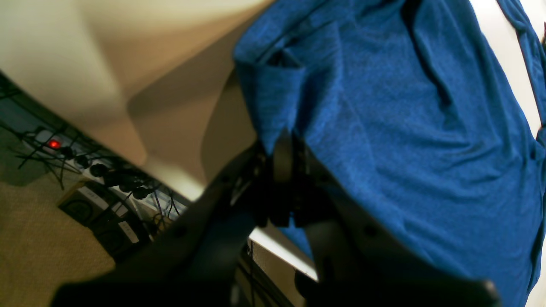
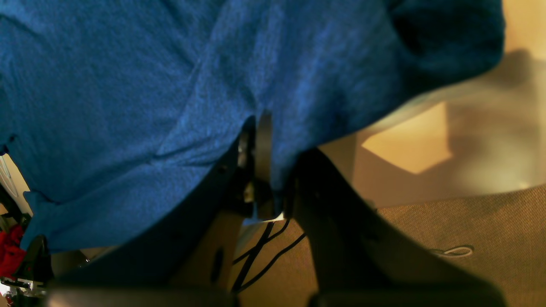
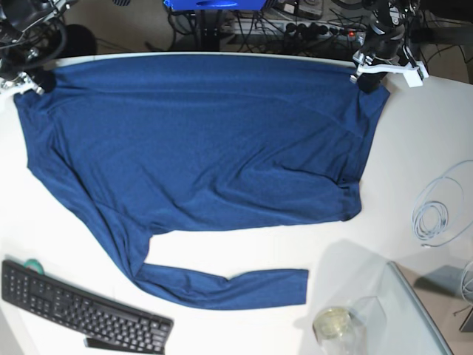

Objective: Layout the t-shirt on the table in an organized manner, then fold the t-shirt properly

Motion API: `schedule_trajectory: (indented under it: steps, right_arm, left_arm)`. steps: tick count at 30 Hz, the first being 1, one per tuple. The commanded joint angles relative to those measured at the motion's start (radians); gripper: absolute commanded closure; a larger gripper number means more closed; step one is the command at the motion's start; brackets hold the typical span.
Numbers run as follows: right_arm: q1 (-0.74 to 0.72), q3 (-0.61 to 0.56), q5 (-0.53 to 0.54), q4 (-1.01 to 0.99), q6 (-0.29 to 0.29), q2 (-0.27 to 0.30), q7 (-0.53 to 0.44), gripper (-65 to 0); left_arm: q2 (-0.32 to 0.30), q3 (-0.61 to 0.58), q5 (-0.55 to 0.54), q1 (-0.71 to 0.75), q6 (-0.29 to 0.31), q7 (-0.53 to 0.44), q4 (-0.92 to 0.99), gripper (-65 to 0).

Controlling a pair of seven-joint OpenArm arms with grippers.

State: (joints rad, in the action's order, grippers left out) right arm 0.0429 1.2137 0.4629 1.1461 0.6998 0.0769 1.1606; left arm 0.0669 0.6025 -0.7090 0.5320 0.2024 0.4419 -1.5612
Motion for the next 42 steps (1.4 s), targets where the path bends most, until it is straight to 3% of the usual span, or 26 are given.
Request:
schedule_trajectory:
  steps: [1,9,11,14,15,17,20,22,24,31,37,39,42]
  right_arm:
    - [-0.004,0.002,0.001,0.016,-0.002,0.019,-0.012,-0.8]
    - [-0.004,0.002,0.001,0.016,-0.002,0.016,-0.012,-2.4]
    - [-0.002,0.005,0.001,0.016,-0.002,0.013,-0.009,-8.6]
    - [-0.002,0.01,0.001,0.018,-0.002,0.013,-0.006,-28.1]
    - [-0.002,0.01,0.001,0.019,-0.002,0.013,-0.005,-34.8]
    - [-0.002,0.012,0.001,0.019,-0.002,0.013,-0.008,-45.0]
    - [-0.001,0.012,0.001,0.021,-0.002,0.013,-0.011,-48.0]
    - [-0.001,0.012,0.001,0.021,-0.002,0.014,-0.012,-48.0]
    - [-0.001,0.013,0.001,0.022,-0.002,0.019,-0.014,-48.2]
    - [0.027,0.004,0.0,0.099,-0.002,0.051,-0.132,-48.8]
    - [0.002,-0.002,0.0,0.093,-0.002,0.13,-0.195,-48.8]
    - [-0.018,-0.061,0.0,0.091,-0.002,0.163,-0.23,-48.9]
    - [-0.03,-0.268,0.0,0.079,-0.002,0.229,-0.287,-48.6]
  left_arm:
    - [-0.005,0.004,-0.008,0.006,0.002,-0.027,-0.014,0.0]
    - [-0.005,0.0,-0.005,0.006,0.001,-0.027,-0.014,0.0]
    - [-0.005,0.0,-0.004,0.006,-0.001,-0.027,-0.015,0.0]
    - [-0.005,0.001,-0.004,0.013,-0.002,-0.027,-0.018,0.0]
    - [-0.005,0.004,-0.004,0.02,-0.002,-0.027,-0.021,-4.8]
    - [-0.005,0.006,-0.004,0.02,-0.002,-0.027,-0.023,-25.7]
    - [-0.005,0.006,-0.004,0.02,-0.002,-0.027,-0.018,-55.6]
    - [-0.005,0.006,-0.004,0.02,-0.002,-0.027,-0.02,-65.0]
    - [-0.005,0.017,-0.004,0.02,-0.002,-0.028,-0.023,-65.0]
    - [-0.017,0.233,-0.004,-0.02,-0.002,-0.027,-0.026,-65.0]
    - [-0.106,0.307,-0.004,-0.056,-0.002,-0.027,-0.054,-65.0]
    - [-0.123,0.296,-0.004,-0.056,-0.001,-0.027,-0.1,-65.0]
    - [-0.152,0.221,-0.004,-0.056,0.001,-0.027,-0.152,-65.0]
